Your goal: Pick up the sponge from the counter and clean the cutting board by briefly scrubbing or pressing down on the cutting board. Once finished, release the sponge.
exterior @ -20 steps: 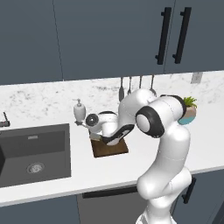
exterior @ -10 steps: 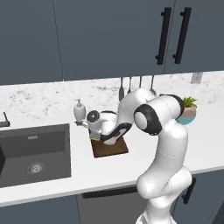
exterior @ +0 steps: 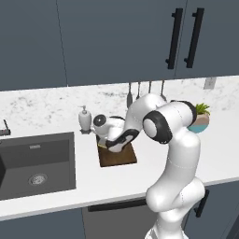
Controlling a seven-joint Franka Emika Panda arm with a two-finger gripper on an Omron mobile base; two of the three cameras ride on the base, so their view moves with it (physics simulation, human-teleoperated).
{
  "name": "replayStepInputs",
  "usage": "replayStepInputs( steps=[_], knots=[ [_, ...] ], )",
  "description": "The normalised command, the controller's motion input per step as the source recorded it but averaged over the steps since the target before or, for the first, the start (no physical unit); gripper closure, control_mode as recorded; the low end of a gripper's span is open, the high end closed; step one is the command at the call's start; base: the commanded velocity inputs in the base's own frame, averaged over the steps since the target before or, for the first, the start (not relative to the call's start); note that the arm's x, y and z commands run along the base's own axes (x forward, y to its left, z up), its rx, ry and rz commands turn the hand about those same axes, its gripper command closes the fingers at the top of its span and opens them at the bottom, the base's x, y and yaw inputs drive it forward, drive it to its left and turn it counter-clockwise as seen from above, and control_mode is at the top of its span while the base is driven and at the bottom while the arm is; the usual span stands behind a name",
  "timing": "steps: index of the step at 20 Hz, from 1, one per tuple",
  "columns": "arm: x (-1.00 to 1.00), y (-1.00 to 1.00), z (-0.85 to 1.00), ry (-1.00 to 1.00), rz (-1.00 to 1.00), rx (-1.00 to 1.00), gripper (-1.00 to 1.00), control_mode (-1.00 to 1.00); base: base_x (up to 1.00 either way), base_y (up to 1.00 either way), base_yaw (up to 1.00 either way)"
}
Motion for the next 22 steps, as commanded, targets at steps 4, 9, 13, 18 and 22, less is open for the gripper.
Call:
replayStepInputs(
  steps=[4, 9, 13, 18, 22],
  knots=[
    [0.00, -0.42, -0.24, 0.00, -0.17, 0.00, 1.00, -1.00, 0.00, 0.00, 0.00],
    [-0.15, -0.62, -0.32, 0.00, -0.13, 0.00, 1.00, -1.00, 0.00, 0.00, 0.00],
    [-0.19, -0.59, -0.35, 0.00, -0.13, 0.00, 1.00, -1.00, 0.00, 0.00, 0.00],
    [-0.19, -0.65, -0.37, 0.00, -0.13, 0.00, 1.00, -1.00, 0.00, 0.00, 0.00],
    [-0.19, -0.80, -0.34, 0.01, -0.13, 0.00, 1.00, -1.00, 0.00, 0.00, 0.00]
  ],
)
